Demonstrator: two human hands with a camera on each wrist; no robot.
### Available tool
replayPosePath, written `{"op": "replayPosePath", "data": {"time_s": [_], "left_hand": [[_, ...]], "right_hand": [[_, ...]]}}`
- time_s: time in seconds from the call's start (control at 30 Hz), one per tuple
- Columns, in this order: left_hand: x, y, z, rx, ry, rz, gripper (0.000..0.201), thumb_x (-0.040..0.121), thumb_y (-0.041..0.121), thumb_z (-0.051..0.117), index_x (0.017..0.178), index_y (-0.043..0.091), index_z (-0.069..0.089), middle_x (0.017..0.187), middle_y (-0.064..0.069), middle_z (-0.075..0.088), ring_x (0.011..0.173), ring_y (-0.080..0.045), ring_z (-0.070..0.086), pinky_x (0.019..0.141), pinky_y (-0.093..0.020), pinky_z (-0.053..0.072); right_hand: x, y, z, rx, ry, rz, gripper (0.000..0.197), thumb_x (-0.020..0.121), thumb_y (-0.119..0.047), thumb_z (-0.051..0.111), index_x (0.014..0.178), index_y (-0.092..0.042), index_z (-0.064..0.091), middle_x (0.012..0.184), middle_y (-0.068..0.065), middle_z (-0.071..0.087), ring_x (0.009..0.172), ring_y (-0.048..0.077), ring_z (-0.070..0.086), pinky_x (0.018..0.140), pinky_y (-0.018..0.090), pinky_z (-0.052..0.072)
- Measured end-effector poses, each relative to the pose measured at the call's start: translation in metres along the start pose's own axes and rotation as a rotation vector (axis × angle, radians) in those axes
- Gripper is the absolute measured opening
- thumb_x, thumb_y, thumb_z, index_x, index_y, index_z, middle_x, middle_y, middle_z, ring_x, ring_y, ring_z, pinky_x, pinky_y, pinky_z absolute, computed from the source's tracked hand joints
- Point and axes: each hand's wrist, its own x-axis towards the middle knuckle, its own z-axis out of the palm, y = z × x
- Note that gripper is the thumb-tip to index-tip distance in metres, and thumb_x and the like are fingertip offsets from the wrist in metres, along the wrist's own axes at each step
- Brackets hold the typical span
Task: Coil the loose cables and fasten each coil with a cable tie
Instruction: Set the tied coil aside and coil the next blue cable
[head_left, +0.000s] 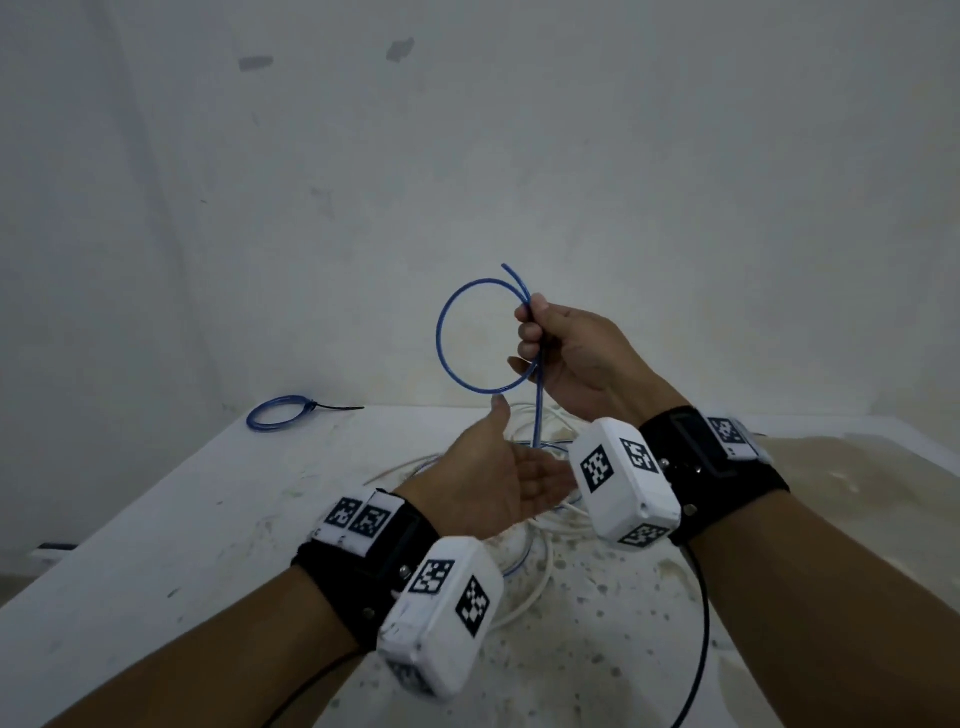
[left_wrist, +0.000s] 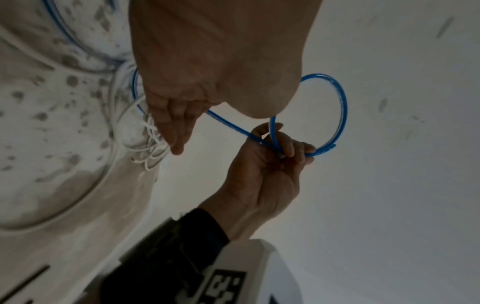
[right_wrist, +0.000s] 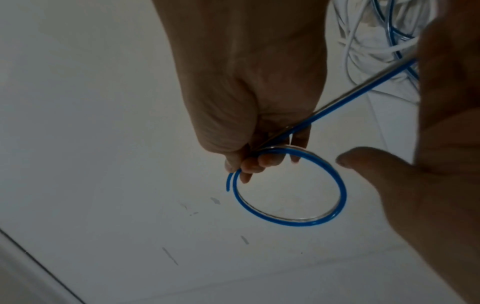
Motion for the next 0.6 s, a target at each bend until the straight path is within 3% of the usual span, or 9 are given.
{"op": "replayPosePath", "data": {"time_s": [0.1,0.2,0.27,0.4,0.53,0.6], "left_hand": [[0.011,0.003,0.014,-0.242,0.078,0.140,0.067,0.102,0.050,0.041,0.126,-0.011,0.051,0.101,-0.023,0.070,0.073,-0.029,0.071,0.060,-0.035,0.061],[0.017,0.012,0.022,-0.411,0.203,0.338,0.033,0.102,0.021,0.050,0.121,-0.006,0.055,0.100,-0.021,0.069,0.076,-0.025,0.069,0.059,-0.029,0.060],[0.021,0.020,0.023,-0.454,0.266,0.416,0.030,0.102,0.009,0.047,0.127,-0.007,0.052,0.097,-0.020,0.069,0.077,-0.024,0.068,0.054,-0.024,0.059],[0.021,0.020,0.028,-0.367,0.345,0.377,0.030,0.105,0.007,0.040,0.132,-0.004,0.043,0.101,-0.020,0.065,0.062,-0.024,0.068,0.042,-0.022,0.053],[0.019,0.010,0.032,-0.185,0.406,0.375,0.011,0.106,0.010,0.038,0.108,0.001,0.045,0.079,-0.017,0.063,0.045,-0.015,0.066,0.041,-0.021,0.053],[0.019,0.005,0.030,-0.061,0.434,0.387,0.019,0.107,0.016,0.038,0.098,0.001,0.046,0.076,-0.016,0.064,0.042,-0.012,0.064,0.043,-0.022,0.054]], "right_hand": [[-0.005,-0.001,-0.004,0.041,0.035,-0.022,0.027,0.104,-0.029,0.048,0.088,-0.011,0.061,0.064,-0.004,0.050,0.057,0.011,0.046,0.069,0.030,0.048],[-0.011,-0.002,-0.007,0.085,0.102,-0.042,0.026,0.103,-0.029,0.051,0.087,-0.013,0.062,0.064,-0.004,0.053,0.057,0.011,0.049,0.069,0.031,0.051],[-0.014,0.000,-0.011,0.112,0.165,-0.060,0.026,0.103,-0.029,0.051,0.086,-0.012,0.062,0.064,-0.004,0.053,0.056,0.011,0.049,0.067,0.031,0.053],[-0.015,0.004,-0.017,0.221,0.302,-0.071,0.027,0.103,-0.027,0.051,0.086,-0.009,0.062,0.063,-0.002,0.053,0.055,0.012,0.047,0.063,0.030,0.053],[-0.015,0.012,-0.020,0.261,0.374,-0.051,0.027,0.103,-0.026,0.051,0.086,-0.008,0.062,0.065,-0.001,0.051,0.056,0.012,0.045,0.056,0.027,0.052],[-0.015,0.015,-0.021,0.279,0.397,-0.031,0.028,0.104,-0.025,0.050,0.085,-0.006,0.061,0.066,0.000,0.051,0.055,0.012,0.044,0.053,0.025,0.050]]}}
